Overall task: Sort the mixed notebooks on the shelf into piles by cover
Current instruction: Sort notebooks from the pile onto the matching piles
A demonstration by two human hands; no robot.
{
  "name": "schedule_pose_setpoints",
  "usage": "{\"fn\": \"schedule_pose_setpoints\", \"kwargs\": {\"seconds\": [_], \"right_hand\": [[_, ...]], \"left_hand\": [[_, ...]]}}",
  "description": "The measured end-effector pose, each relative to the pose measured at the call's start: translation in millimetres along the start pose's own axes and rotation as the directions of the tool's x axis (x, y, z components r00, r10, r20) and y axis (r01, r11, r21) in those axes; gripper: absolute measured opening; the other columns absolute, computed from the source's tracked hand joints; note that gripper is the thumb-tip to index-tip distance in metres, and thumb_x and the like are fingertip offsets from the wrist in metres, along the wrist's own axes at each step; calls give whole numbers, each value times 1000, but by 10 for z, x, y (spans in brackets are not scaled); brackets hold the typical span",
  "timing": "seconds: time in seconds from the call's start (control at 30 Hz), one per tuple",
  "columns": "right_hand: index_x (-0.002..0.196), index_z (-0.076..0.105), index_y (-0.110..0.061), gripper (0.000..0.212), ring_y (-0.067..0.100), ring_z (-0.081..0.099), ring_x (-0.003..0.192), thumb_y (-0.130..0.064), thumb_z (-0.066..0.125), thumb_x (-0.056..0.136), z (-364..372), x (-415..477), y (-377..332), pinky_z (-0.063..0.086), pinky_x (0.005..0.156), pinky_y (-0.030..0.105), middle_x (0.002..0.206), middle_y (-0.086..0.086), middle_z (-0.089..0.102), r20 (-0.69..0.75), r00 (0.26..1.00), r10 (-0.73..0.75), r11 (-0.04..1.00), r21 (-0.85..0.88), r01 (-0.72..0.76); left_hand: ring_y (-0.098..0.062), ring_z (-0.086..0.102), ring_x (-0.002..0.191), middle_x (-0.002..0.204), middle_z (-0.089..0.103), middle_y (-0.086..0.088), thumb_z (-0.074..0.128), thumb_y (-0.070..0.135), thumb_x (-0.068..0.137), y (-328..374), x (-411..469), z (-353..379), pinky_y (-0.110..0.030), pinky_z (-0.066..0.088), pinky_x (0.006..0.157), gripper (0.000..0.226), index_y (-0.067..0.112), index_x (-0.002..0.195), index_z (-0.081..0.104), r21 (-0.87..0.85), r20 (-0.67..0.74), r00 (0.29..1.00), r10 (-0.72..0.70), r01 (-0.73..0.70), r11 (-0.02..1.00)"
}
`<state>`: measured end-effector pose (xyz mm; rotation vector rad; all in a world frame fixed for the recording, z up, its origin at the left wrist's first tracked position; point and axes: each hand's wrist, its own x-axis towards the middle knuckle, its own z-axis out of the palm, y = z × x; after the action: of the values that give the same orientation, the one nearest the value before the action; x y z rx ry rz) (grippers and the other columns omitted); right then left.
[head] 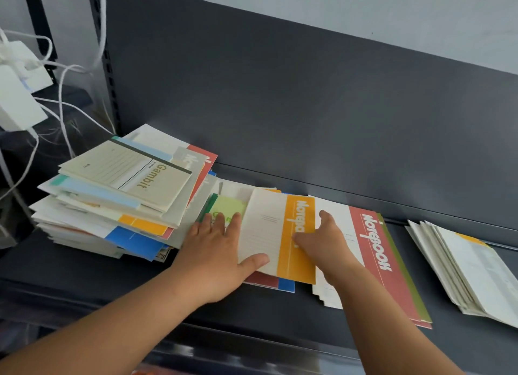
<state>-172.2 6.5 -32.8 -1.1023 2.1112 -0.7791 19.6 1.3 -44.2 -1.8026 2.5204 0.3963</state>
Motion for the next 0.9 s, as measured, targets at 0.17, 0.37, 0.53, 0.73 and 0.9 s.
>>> {"fn": "schedule_pose_setpoints", "kwargs": {"seconds": [0.17,0.37,0.53,0.73,0.9], "right_hand": [[148,27,-22,66,22,57,102,-22,65,95,63,-23,-61,52,76,38,112,-3,49,81,995,63,991,113,-72],[145,29,-21,60,21,55,102,-29,62,96,88,-60,-88,48,79,37,118,-2,50,125,991,51,992,105,-65],[142,32,-20,53,18,53,99,-30,59,98,80,-87,-109,46,78,34,115,-4,49,143,989,24,993,108,-40],[139,35,-21,47,17,53,99,-27,58,98,75,-78,-132,45,78,32,113,-5,49,149,989,-1,998,62,-8],[142,33,-20,50,17,51,99,-26,58,99,42,-69,-114,44,79,33,111,-5,47,137,991,6,996,92,-19]], "left_hand": [[-29,4,151,164,6,-2,10,84,74,33,73,-33,-49,12,121,99,26,153,-7,-108,-54,998,-43,37,993],[-28,25,145,158,25,-2,27,79,84,67,147,-16,-48,30,115,91,24,153,6,-168,-22,996,-82,77,983],[-30,32,141,155,31,-4,27,79,84,62,230,-23,-51,35,111,89,24,152,11,-234,-32,991,-127,116,965],[-26,36,140,157,29,1,35,76,85,138,267,-35,-49,40,108,88,25,153,11,-411,26,996,-83,87,907],[-20,52,124,139,50,7,35,79,80,108,284,-52,-43,51,96,79,30,141,32,-485,-19,995,-93,73,872]]}}
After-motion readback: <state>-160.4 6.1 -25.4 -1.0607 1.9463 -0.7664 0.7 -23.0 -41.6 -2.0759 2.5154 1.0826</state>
